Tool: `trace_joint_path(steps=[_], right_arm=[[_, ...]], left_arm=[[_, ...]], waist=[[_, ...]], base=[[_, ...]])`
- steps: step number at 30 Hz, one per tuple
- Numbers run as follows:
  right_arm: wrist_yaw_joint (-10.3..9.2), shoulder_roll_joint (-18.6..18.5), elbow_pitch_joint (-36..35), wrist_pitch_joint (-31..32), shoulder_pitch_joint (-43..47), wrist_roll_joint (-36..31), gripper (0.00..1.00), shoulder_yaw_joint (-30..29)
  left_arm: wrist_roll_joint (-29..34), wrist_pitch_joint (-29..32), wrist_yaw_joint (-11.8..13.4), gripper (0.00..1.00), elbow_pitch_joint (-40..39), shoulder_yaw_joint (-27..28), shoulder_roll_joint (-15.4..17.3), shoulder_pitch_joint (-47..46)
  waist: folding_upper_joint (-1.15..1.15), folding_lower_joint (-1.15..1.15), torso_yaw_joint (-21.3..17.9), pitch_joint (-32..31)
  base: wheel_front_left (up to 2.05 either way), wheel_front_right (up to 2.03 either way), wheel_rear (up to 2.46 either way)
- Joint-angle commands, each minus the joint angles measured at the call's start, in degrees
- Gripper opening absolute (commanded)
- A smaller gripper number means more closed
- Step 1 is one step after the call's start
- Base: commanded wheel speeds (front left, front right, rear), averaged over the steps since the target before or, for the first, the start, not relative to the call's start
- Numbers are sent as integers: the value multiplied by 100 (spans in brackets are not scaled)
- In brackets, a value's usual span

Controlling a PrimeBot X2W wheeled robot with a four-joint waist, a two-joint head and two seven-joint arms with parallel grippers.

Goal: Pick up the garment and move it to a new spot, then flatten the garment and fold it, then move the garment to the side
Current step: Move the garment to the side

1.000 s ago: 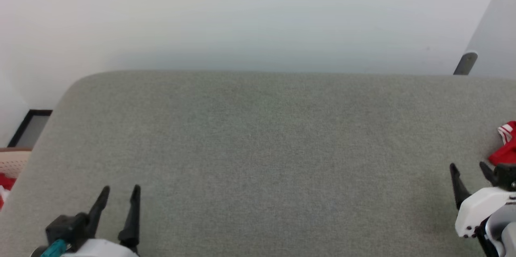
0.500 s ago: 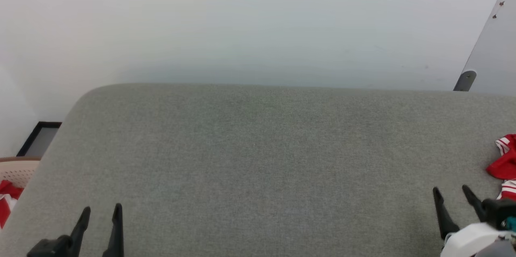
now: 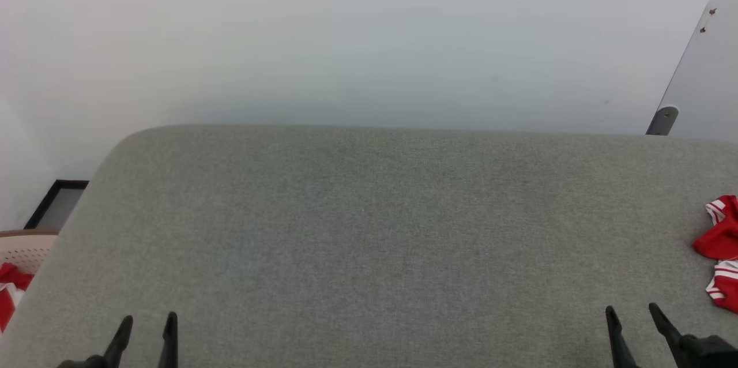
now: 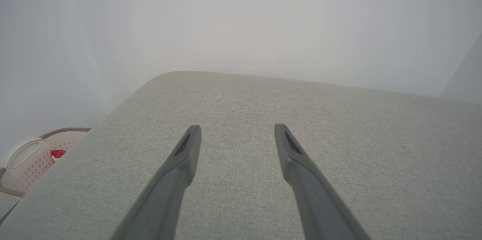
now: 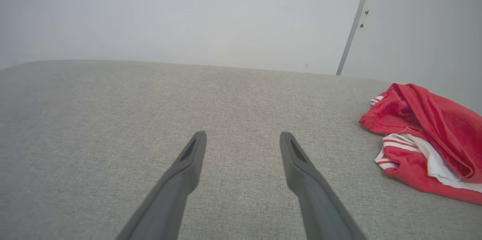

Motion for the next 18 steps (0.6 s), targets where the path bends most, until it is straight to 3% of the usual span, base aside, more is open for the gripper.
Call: trace_joint_path(steps=[1, 7, 18], right_arm=[[-9, 41, -129, -23, 110, -99, 100, -15], [-9, 248, -772, -24, 581, -383, 100, -88], [-9, 431, -1224, -23, 944, -528, 100, -147]], left_arm=[[32, -21, -45, 100, 31, 27, -30, 35], [105, -21, -176, 100, 223, 116, -140, 36], [259, -21, -307, 100, 347, 261, -293, 42]], waist=[[0, 0, -4, -6], [0, 0, -53, -31], [0, 0, -102, -54]], base=[[0, 0, 0], [0, 0, 0], [0, 0, 0]])
